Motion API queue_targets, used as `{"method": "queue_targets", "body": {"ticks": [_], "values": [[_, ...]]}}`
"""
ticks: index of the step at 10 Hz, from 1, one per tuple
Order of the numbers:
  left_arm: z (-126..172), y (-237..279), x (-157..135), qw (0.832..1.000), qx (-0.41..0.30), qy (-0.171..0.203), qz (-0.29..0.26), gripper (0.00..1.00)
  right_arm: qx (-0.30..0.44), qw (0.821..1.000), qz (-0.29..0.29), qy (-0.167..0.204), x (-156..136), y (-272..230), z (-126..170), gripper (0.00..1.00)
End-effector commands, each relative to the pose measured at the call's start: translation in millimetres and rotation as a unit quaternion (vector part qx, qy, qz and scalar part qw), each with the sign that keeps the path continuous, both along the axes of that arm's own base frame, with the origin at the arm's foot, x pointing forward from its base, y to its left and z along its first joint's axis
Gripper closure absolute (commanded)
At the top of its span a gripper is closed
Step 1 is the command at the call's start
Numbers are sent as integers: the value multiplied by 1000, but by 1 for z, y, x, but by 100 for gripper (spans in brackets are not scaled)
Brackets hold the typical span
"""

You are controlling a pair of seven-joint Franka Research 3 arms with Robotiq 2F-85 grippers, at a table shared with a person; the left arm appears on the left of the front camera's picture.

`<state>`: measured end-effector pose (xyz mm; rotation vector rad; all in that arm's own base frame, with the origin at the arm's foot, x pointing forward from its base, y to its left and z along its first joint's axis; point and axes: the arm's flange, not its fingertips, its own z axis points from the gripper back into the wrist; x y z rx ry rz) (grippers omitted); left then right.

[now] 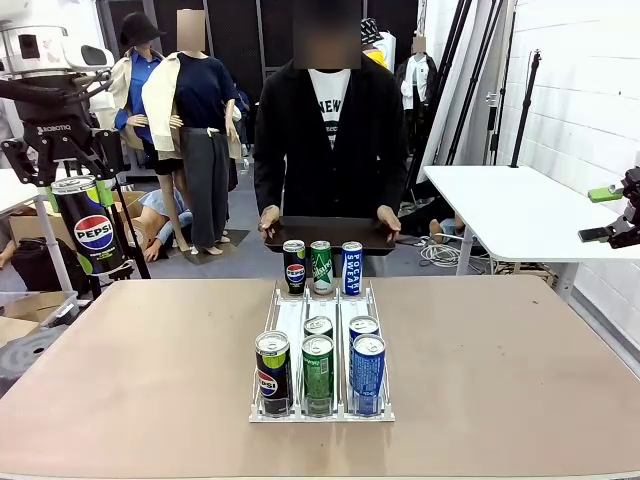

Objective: Retrieve and hand over the desired beverage to the person.
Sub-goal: Place the picked can on the Handle tray extended by the person.

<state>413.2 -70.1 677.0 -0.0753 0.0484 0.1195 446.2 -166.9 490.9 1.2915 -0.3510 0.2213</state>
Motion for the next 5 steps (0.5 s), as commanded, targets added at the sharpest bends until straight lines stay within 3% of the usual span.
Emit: {"method": "queue_targets", "body": {"ticks": [1,5], "values": [[3,0,-3,1000,-3,-4,0,100,1,1000,0,5,0,1,1,0],[3,0,-3,1000,-3,-4,0,100,1,1000,0,5,0,1,1,0]]}}
